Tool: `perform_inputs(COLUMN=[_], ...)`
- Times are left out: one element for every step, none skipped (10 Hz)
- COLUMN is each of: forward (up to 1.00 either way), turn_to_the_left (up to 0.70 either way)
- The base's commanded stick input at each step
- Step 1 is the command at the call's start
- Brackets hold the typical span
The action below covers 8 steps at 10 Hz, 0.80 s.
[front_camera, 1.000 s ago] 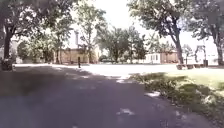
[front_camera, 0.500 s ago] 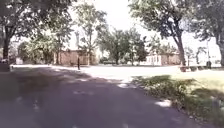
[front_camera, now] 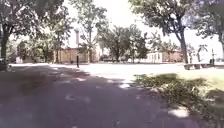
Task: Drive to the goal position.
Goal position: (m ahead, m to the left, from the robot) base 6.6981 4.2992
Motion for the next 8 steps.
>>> perform_inputs(forward=[0.85,0.85,0.85,0.85,0.85,0.85,0.85,0.85], turn_to_the_left=[0.00,0.00,0.00,0.00,0.00,0.00,0.00,0.00])
